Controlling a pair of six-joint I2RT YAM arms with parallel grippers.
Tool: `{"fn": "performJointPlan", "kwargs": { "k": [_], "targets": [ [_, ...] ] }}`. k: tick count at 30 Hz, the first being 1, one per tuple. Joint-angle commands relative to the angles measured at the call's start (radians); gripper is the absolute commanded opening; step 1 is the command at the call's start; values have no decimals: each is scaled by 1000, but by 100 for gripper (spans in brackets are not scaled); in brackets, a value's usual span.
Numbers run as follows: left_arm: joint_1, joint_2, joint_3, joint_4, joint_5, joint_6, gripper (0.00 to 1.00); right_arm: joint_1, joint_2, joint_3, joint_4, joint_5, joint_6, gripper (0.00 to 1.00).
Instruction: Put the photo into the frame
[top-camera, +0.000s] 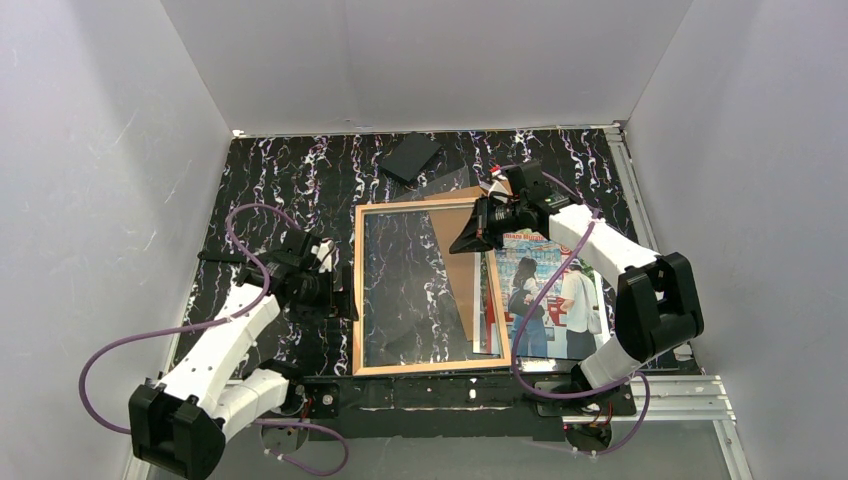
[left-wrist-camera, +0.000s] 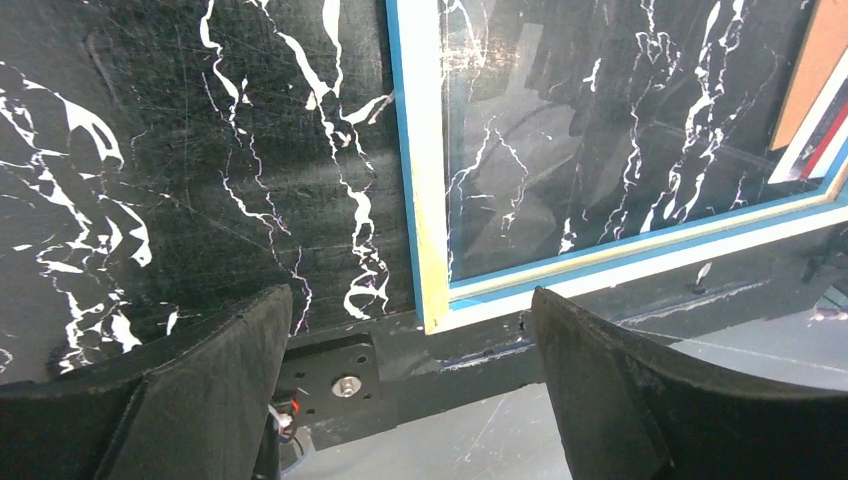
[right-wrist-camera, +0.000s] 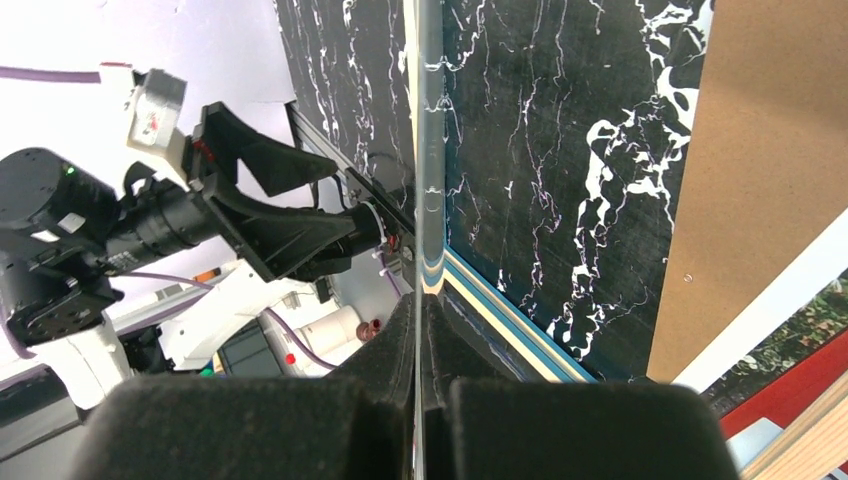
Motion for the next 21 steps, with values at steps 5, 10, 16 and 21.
{"fn": "performJointPlan", "kwargs": {
  "k": [5,10,16,21],
  "targets": [
    [6,61,-73,11,5,-108,81,31,-64,-13,90,-91,-15,1],
    [9,89,-116,58,-9,-162,72,43,-78,-35,117,-92,-2,1],
    [19,125,-155,126,25,-202,68,44,-80,-59,137,-98,0,1],
    [44,147,-165,160,48,-220,62,50,-78,-65,169,-119,5,1]
  ]
}}
